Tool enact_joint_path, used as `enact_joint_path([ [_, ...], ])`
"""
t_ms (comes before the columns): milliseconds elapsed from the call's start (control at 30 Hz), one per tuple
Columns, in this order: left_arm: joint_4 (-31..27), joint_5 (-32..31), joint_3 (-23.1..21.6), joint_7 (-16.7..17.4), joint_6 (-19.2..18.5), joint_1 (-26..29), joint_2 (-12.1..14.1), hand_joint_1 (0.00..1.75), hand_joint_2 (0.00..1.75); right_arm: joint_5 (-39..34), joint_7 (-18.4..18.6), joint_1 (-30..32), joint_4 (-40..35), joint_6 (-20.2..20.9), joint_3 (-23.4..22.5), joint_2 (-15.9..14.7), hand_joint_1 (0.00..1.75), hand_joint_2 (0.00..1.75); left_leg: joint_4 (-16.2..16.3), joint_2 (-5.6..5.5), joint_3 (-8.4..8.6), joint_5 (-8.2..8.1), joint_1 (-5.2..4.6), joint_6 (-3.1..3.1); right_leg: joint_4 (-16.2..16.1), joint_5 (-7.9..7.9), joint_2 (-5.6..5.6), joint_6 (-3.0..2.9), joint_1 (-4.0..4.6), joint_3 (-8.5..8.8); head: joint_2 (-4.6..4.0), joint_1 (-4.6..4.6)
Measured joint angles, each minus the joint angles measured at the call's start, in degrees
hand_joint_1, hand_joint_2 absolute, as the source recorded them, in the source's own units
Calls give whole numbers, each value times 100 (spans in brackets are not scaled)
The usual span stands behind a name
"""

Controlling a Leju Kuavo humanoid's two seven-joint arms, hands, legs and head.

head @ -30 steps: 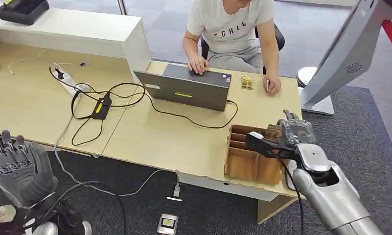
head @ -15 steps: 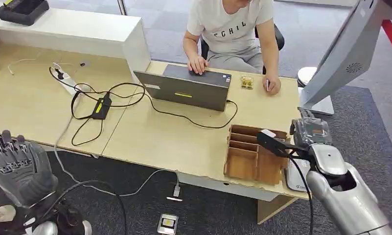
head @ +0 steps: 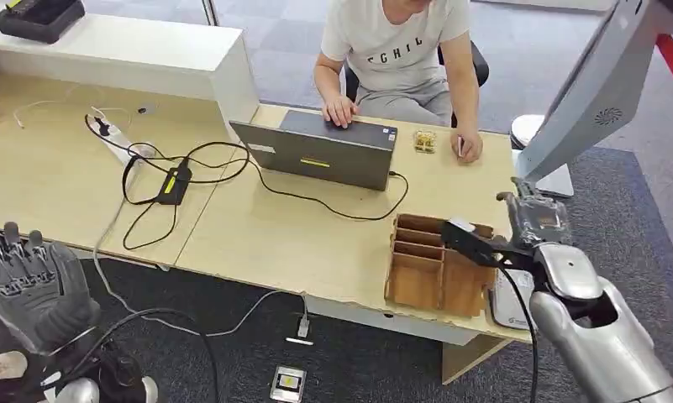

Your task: Pass the card to the sensor for recognition and then transmit it.

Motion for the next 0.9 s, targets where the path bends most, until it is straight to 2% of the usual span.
enact_joint_path([
  [167, -11, -83, 9, 0, 0, 76, 0, 0, 175, -31, 399, 113, -956, 284, -157, -332, 0, 175, 1, 0, 2, -1, -1, 0, 0, 0, 0, 0, 0, 0, 0, 0],
  [333, -39, -192, 70, 0, 0, 141, -9, 0, 175, 66, 660, 537, -2265, 301, -360, -618, 0, 175, -1, 0, 1, -2, 0, 1, -1, -2, 0, 1, 0, -1, 0, -2],
  [433, -87, -278, 129, 0, 2, 197, -39, 0, 175, 79, 644, 872, -2855, 218, -422, -671, 0, 175, -2, 1, 2, -3, 2, 1, -1, -3, 1, 0, 2, 0, 0, 0],
  [500, -131, -339, 151, 0, 2, 245, -65, 0, 175, 72, 516, 1141, -3167, 64, -426, -664, 0, 175, -3, -1, -2, -3, 2, 1, -1, -3, -1, 0, 1, 1, 0, -2],
  [633, -162, -378, 160, 0, 2, 272, -83, 0, 175, 164, 120, 1582, -3448, -598, -365, -545, 0, 175, -4, -2, -4, -3, 3, 1, -1, -3, -1, 0, 2, 4, 0, 0],
  [767, -164, -395, 177, 0, 2, 260, -83, 0, 175, 182, -201, 1900, -3457, -1197, -275, -402, 0, 175, -4, -2, -5, -3, 2, 1, -1, -3, -1, 0, 1, 4, 0, 0],
  [900, -164, -431, 190, 0, 2, 259, -85, 0, 175, 48, -403, 1988, -3210, -1491, -199, -253, 0, 175, -4, -2, -6, -2, 3, 1, -1, -3, -1, 0, 1, 4, 0, 0],
])
